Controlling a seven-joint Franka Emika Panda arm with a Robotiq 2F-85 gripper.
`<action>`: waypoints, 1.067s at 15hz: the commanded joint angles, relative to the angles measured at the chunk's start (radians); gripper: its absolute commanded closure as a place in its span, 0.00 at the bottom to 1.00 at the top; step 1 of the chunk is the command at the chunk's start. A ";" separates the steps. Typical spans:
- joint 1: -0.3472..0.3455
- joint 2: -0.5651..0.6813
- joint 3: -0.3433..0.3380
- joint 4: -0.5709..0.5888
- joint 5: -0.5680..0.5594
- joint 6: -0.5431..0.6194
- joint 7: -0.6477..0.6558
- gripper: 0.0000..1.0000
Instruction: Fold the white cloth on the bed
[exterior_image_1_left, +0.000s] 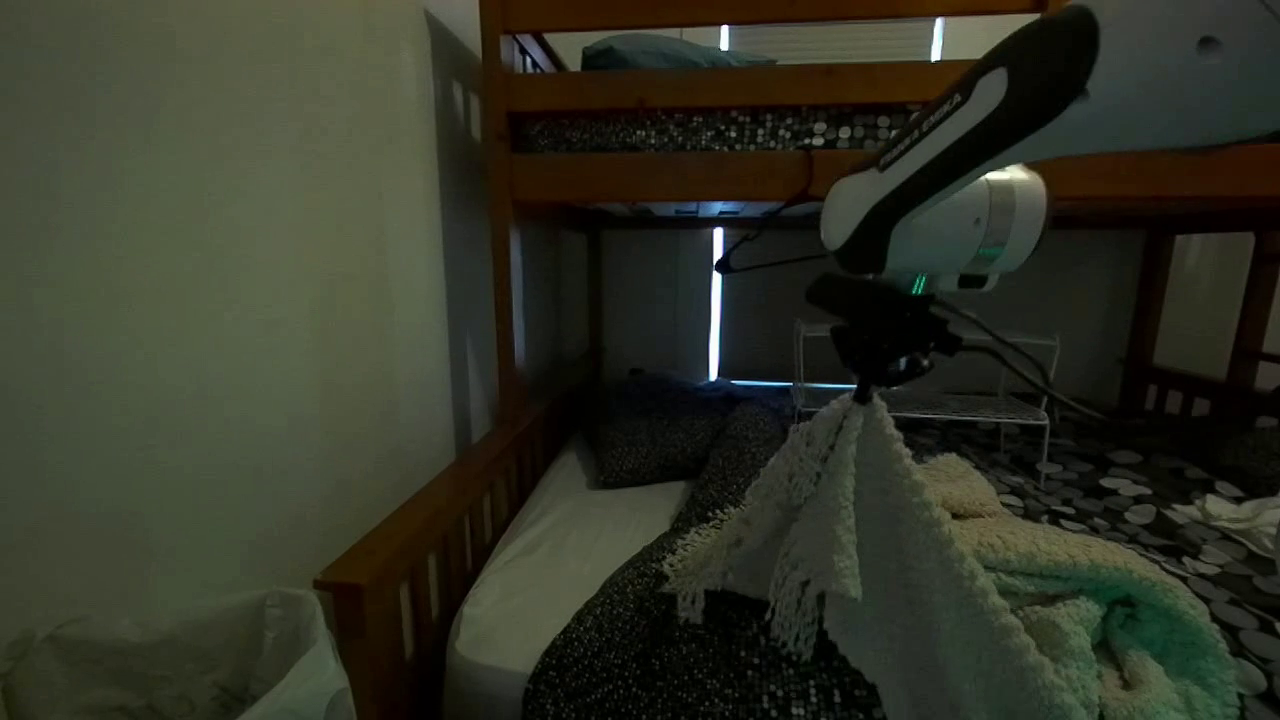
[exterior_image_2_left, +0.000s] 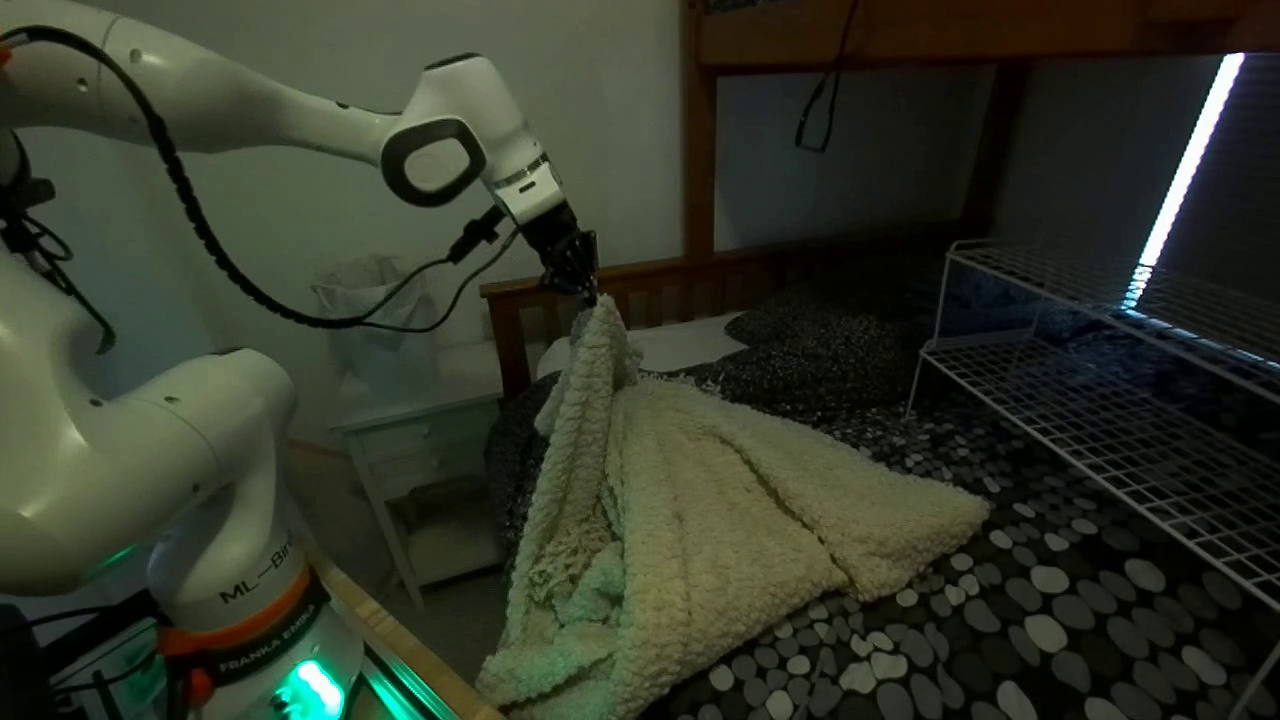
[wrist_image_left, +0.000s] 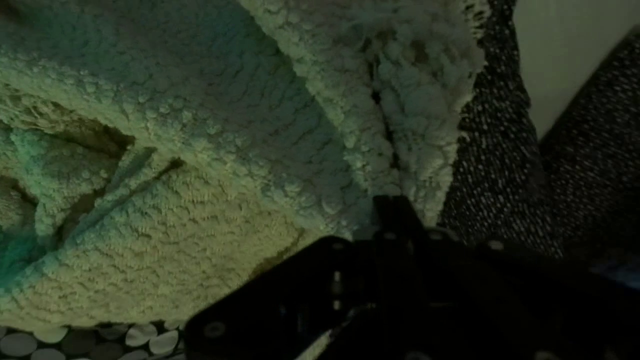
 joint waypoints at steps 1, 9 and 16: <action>-0.082 0.179 -0.126 0.042 0.035 -0.149 -0.069 0.99; -0.134 0.177 -0.011 0.037 0.108 -0.150 -0.113 0.97; -0.380 0.090 0.083 0.152 0.084 -0.111 -0.078 0.99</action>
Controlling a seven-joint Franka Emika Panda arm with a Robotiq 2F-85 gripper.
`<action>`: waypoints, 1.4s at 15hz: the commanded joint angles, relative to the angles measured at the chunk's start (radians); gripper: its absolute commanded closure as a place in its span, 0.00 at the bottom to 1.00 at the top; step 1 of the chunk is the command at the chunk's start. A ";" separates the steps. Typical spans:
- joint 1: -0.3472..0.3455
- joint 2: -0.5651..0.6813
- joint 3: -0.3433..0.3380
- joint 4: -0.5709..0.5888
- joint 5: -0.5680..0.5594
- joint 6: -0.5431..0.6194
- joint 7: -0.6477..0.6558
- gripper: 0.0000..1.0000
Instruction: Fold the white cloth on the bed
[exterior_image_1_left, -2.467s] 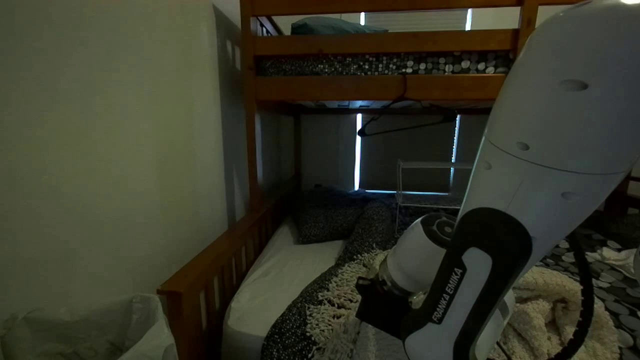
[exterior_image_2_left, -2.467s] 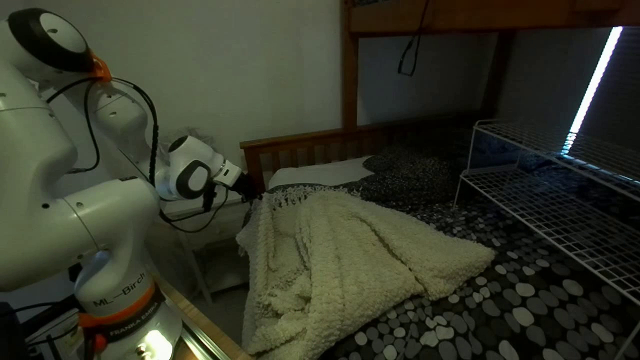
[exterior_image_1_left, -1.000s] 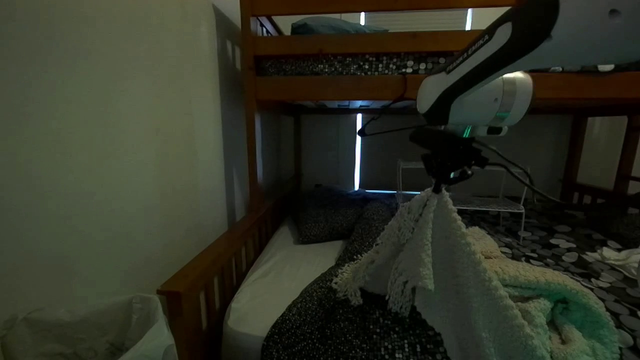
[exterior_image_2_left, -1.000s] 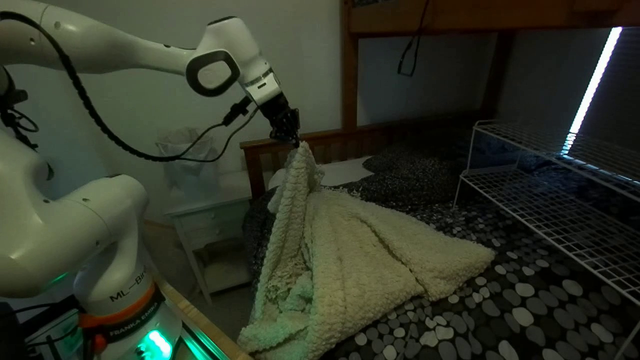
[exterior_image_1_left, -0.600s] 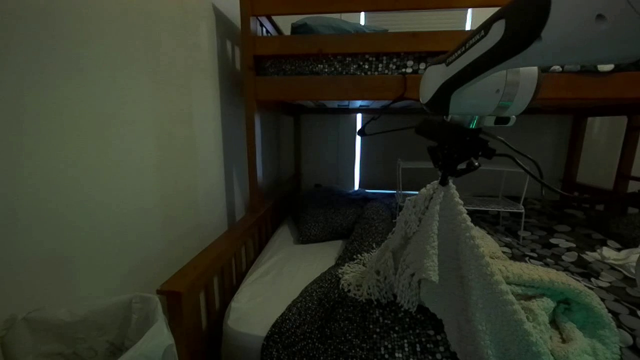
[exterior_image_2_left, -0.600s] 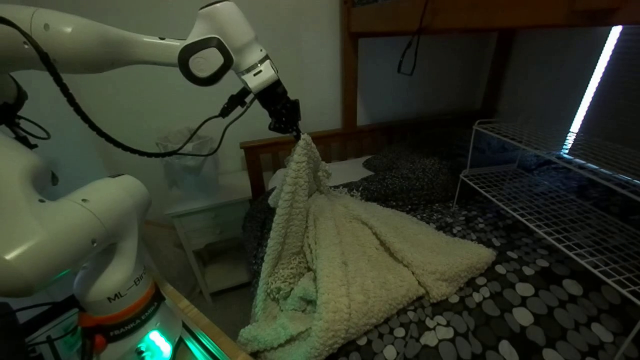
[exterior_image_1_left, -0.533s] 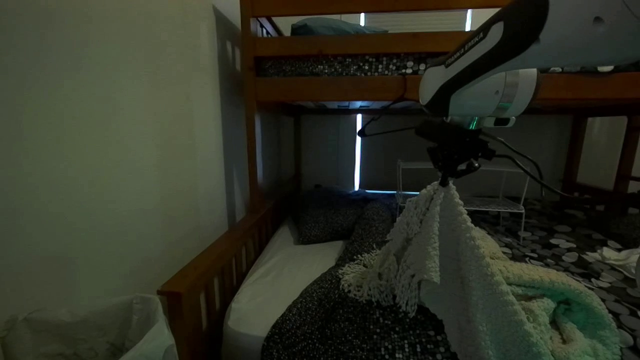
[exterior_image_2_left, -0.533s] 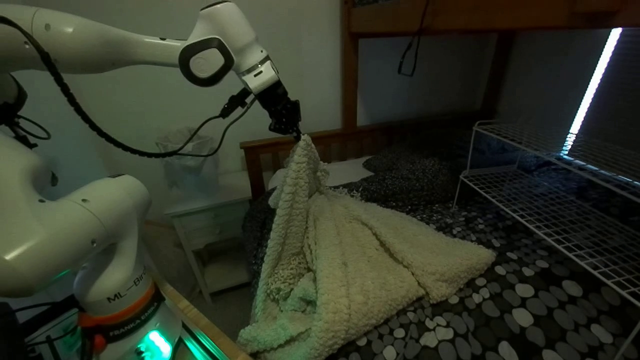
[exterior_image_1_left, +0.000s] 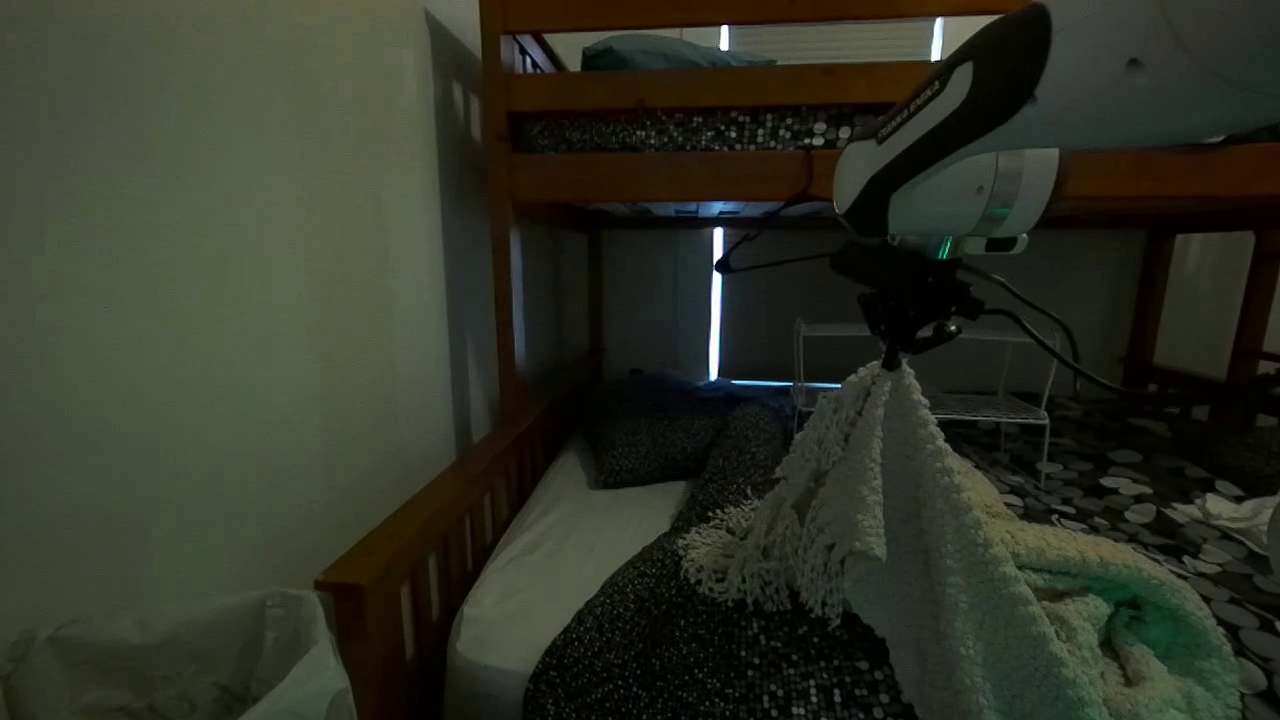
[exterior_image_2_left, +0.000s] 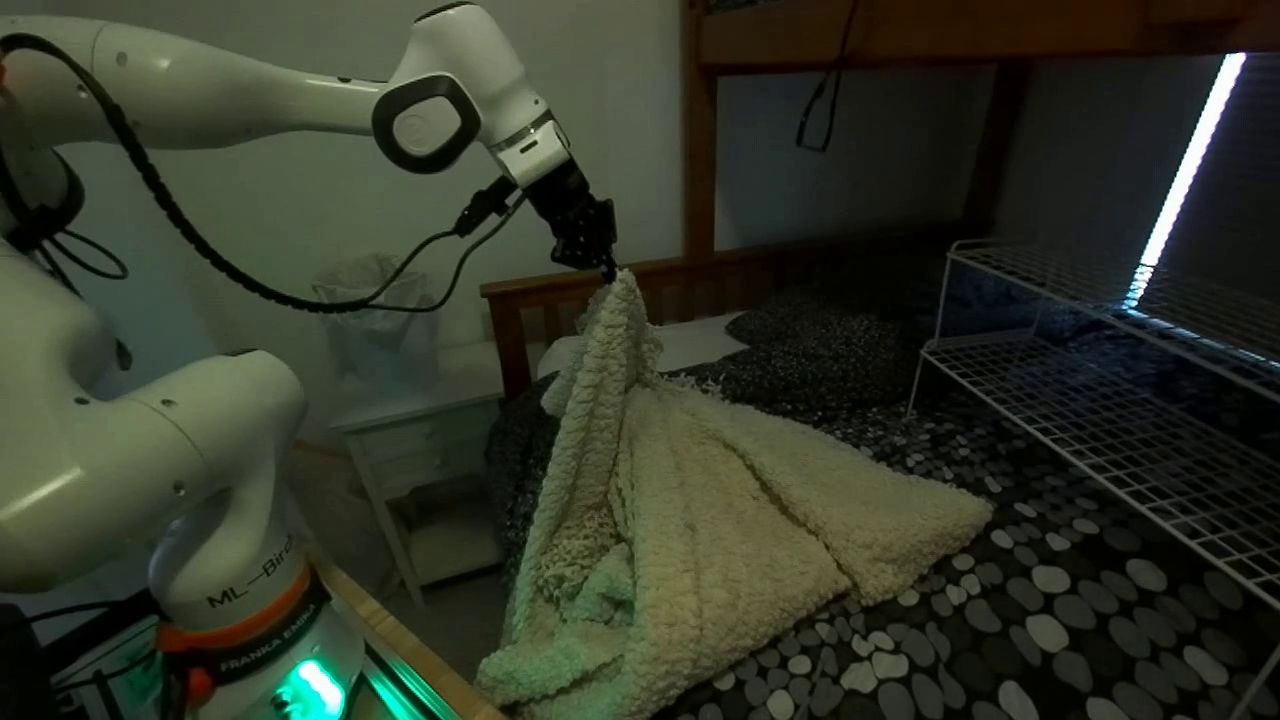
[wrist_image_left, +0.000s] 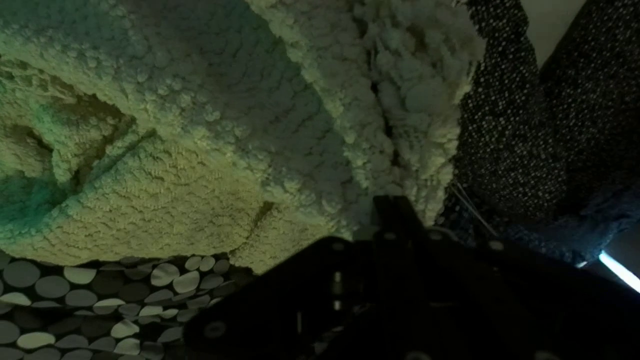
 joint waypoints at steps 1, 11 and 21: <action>-0.257 -0.076 0.090 0.114 0.001 0.019 0.002 0.99; -1.059 -0.278 0.609 0.406 -0.053 0.036 0.139 0.99; -1.762 -0.258 1.204 0.723 -0.162 0.032 0.299 0.99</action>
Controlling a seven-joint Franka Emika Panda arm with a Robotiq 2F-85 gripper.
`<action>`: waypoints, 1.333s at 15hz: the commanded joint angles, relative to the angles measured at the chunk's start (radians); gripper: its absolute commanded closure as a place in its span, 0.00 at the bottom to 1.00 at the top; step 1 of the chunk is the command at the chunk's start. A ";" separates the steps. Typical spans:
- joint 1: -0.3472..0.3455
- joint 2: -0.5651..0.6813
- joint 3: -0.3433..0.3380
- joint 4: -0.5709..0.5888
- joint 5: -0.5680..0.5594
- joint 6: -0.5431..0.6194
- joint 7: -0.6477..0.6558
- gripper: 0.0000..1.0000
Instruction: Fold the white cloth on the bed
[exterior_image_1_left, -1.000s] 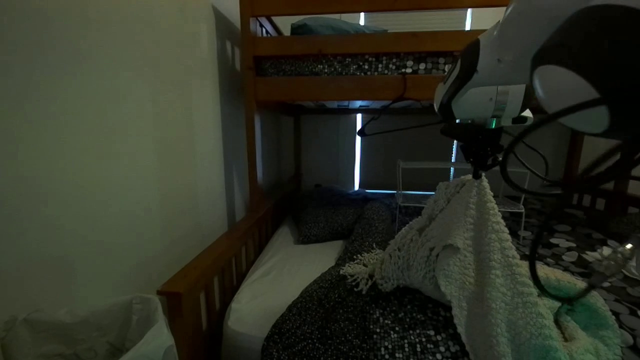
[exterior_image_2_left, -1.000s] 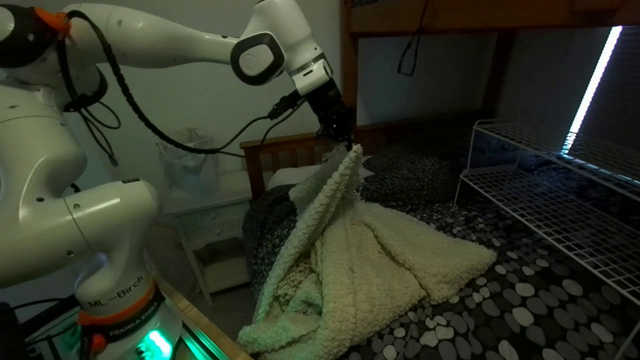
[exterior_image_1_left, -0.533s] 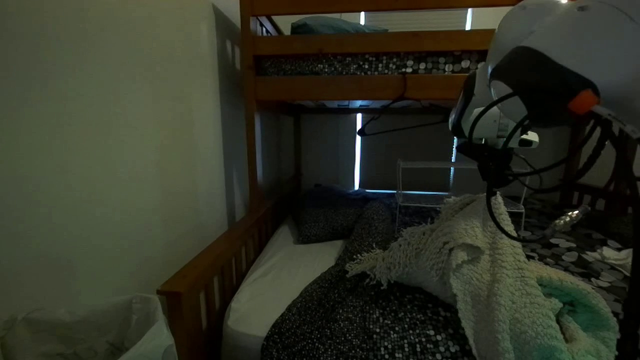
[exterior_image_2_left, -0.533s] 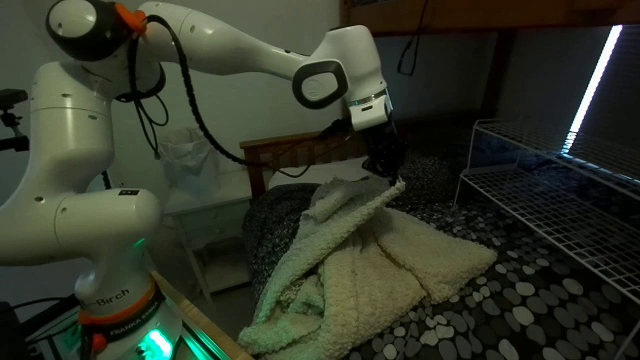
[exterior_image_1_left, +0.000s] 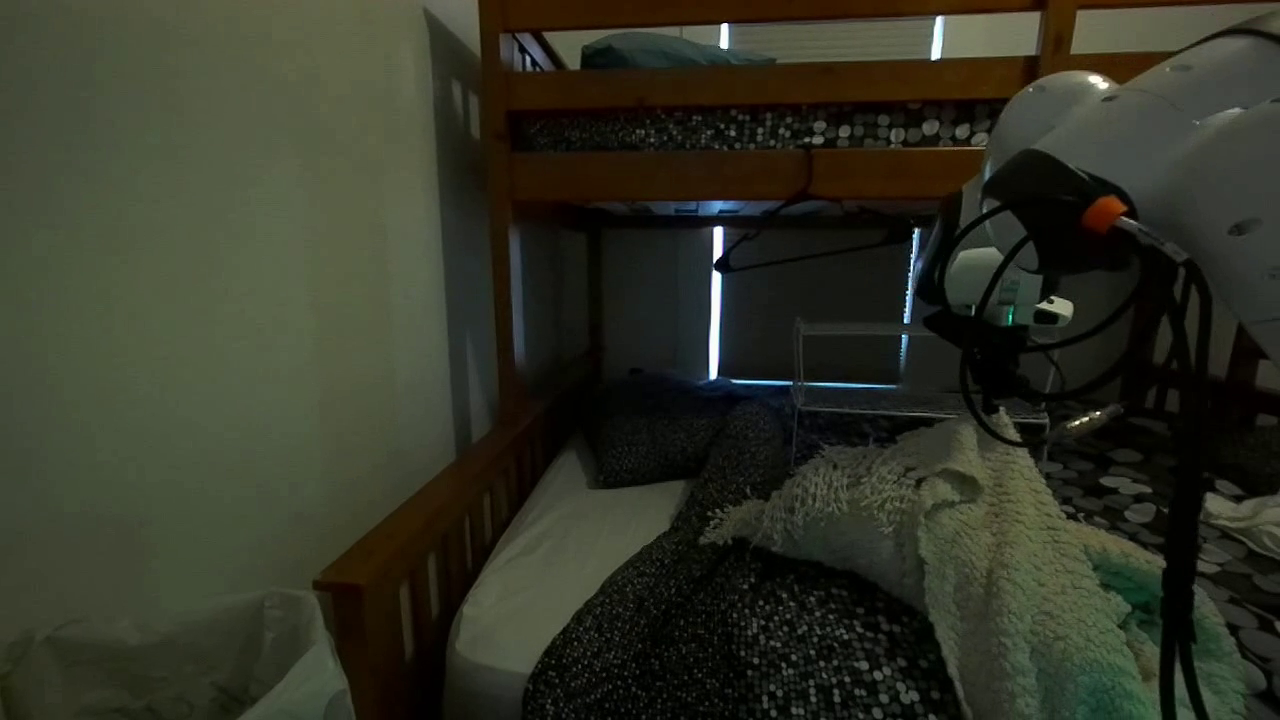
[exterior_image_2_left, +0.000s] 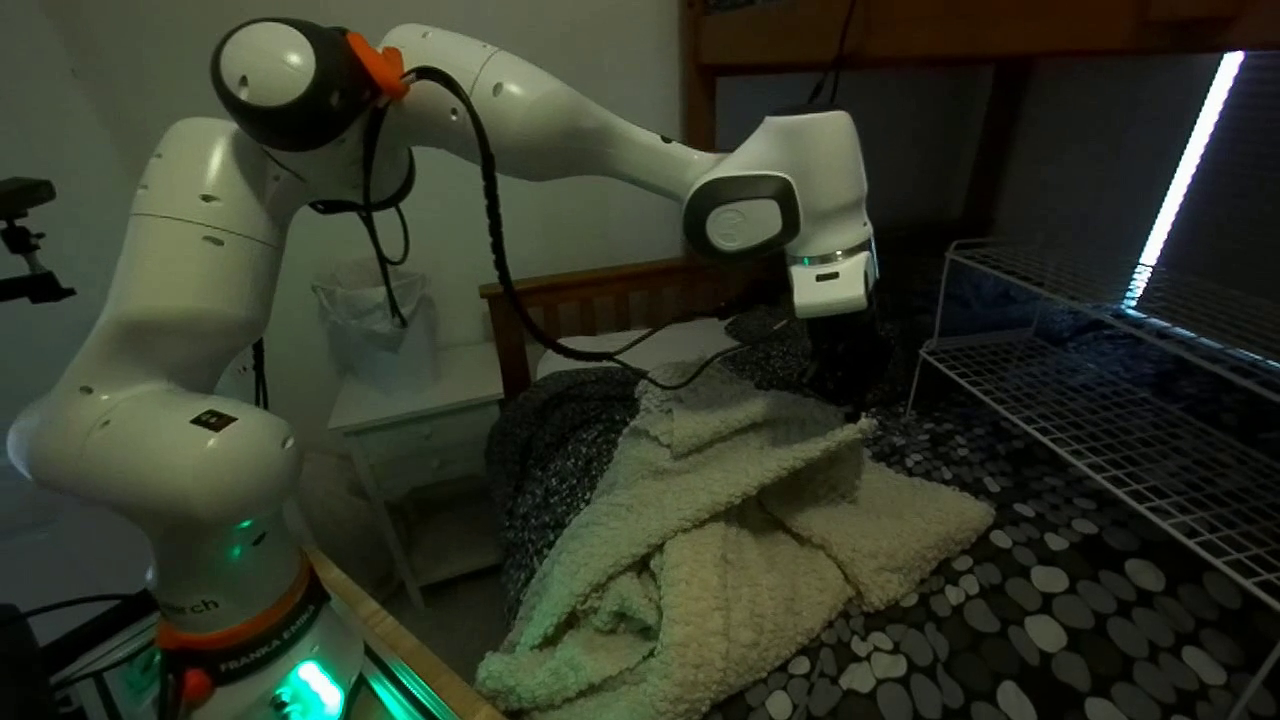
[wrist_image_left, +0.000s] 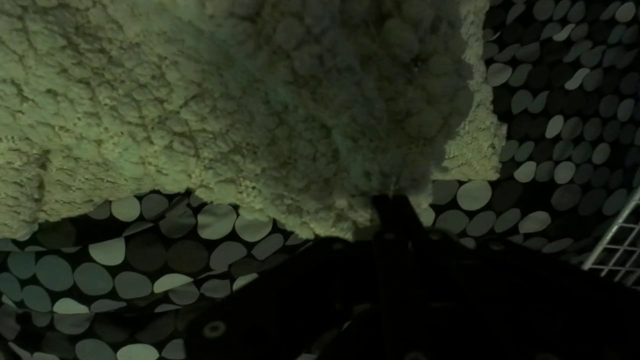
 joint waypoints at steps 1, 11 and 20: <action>-0.244 -0.008 0.214 0.131 -0.104 0.030 0.097 0.99; -0.607 0.041 0.557 0.306 -0.250 0.132 0.294 0.99; -0.635 0.077 0.672 0.286 -0.407 0.164 0.366 0.99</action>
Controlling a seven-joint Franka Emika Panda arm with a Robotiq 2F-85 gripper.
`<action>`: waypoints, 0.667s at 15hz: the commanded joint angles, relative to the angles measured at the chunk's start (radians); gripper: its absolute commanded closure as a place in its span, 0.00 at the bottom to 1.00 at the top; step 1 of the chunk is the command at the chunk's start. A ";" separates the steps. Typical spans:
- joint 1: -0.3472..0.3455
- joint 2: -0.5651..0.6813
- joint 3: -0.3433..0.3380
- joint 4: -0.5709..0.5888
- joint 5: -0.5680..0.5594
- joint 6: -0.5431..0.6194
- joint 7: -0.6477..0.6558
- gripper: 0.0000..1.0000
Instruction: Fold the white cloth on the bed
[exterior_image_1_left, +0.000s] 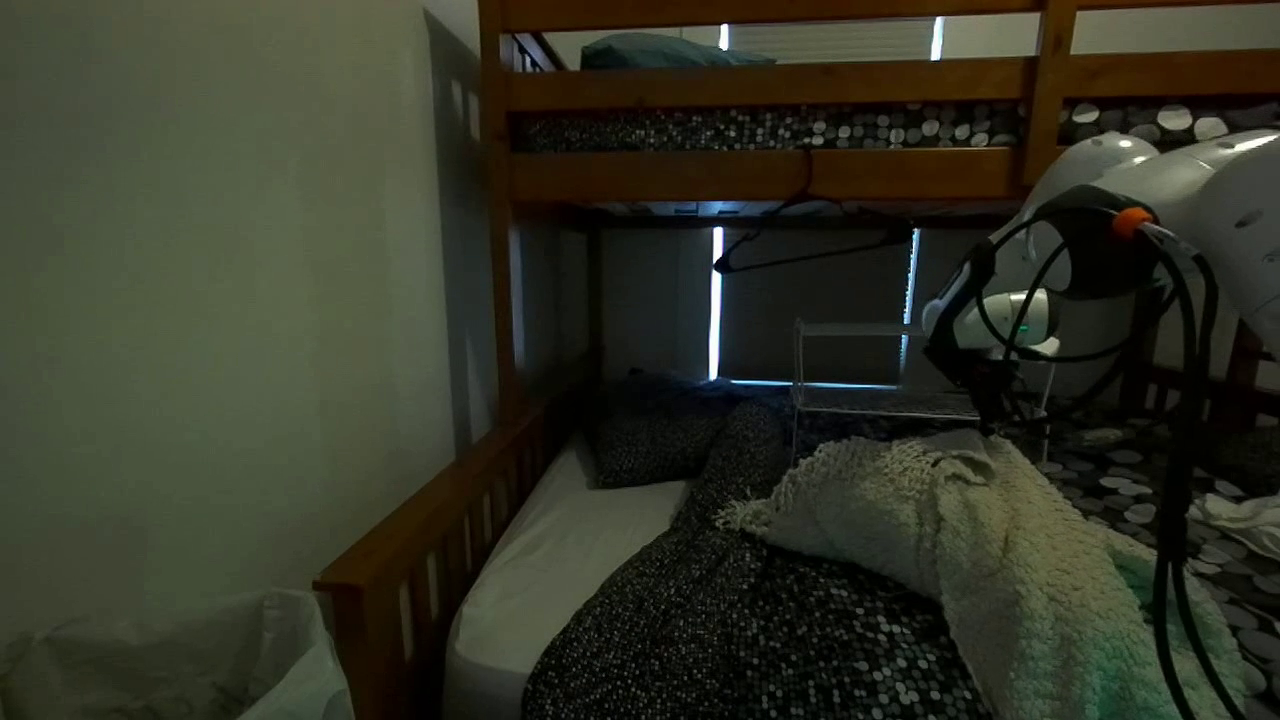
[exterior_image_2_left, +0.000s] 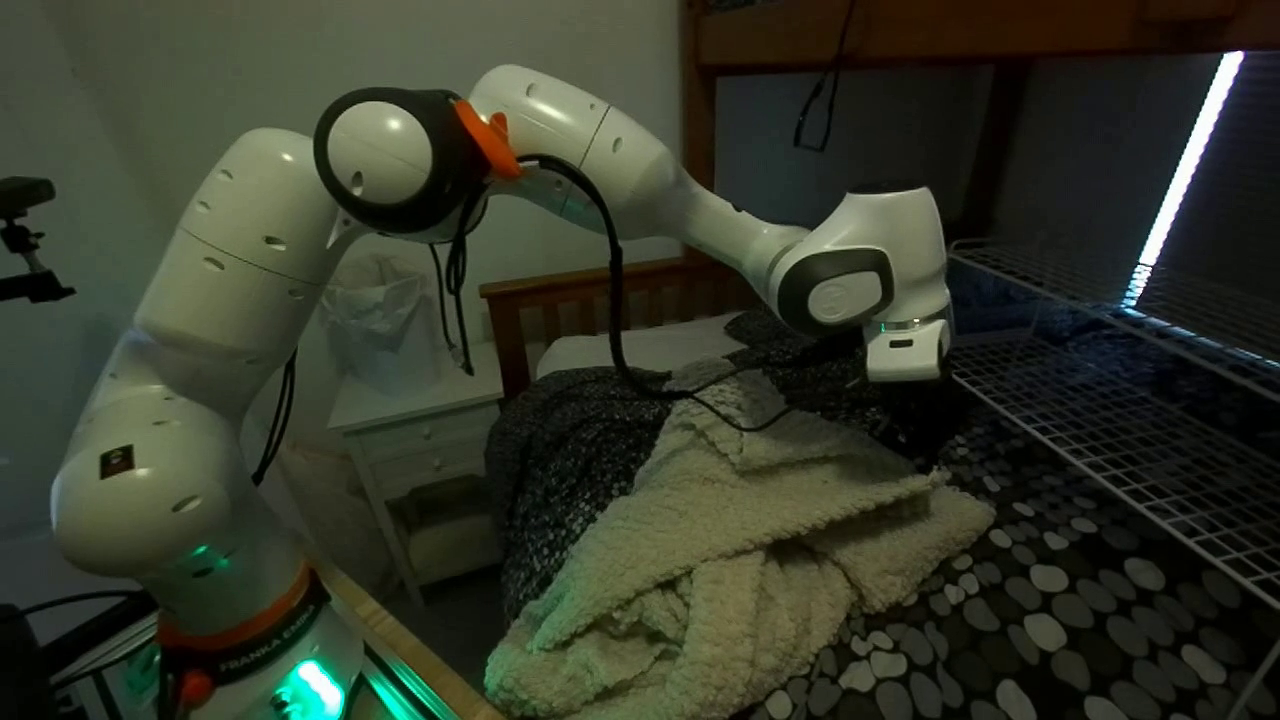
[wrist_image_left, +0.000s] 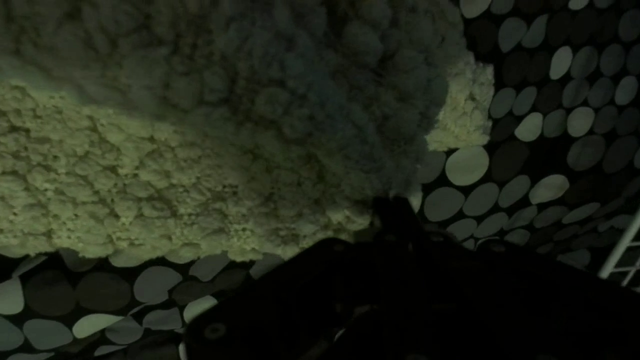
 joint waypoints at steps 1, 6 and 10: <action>-0.029 0.012 0.055 -0.001 -0.061 0.037 0.023 0.94; -0.018 -0.056 0.112 -0.041 -0.078 0.003 -0.039 0.55; 0.051 -0.257 0.134 -0.188 -0.170 -0.196 -0.139 0.23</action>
